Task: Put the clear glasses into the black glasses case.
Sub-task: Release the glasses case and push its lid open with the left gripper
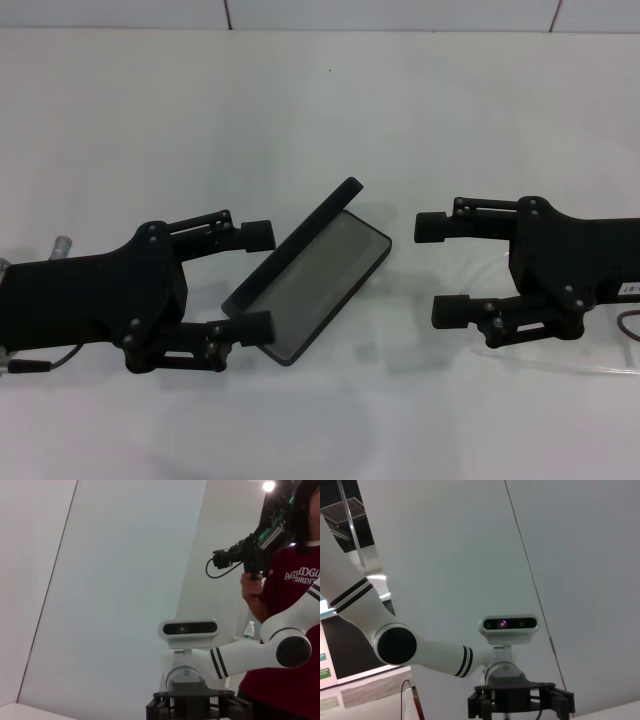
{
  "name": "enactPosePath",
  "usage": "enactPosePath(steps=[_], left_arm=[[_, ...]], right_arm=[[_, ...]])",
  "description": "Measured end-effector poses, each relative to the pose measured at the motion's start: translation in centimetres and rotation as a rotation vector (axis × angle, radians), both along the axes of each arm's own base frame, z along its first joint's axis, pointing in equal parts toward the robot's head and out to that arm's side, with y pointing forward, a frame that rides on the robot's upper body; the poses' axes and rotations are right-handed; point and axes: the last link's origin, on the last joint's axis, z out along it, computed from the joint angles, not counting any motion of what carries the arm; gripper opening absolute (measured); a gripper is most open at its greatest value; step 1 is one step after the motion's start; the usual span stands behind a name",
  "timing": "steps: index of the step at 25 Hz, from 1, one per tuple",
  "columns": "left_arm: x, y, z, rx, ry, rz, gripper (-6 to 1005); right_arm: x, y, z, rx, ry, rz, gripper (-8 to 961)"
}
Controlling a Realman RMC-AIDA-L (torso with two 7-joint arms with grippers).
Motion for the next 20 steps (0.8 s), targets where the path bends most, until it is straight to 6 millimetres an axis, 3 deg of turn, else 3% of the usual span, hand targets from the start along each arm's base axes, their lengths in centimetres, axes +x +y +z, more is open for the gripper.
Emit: enactPosePath(steps=[15, 20], left_arm=[[0.2, 0.2, 0.1, 0.005, -0.002, -0.007, 815], [1.1, 1.6, 1.4, -0.011, -0.054, 0.056, 800]], right_arm=[[0.3, -0.1, 0.1, 0.015, 0.011, -0.015, 811], [0.9, 0.2, 0.8, 0.054, 0.02, -0.048, 811]])
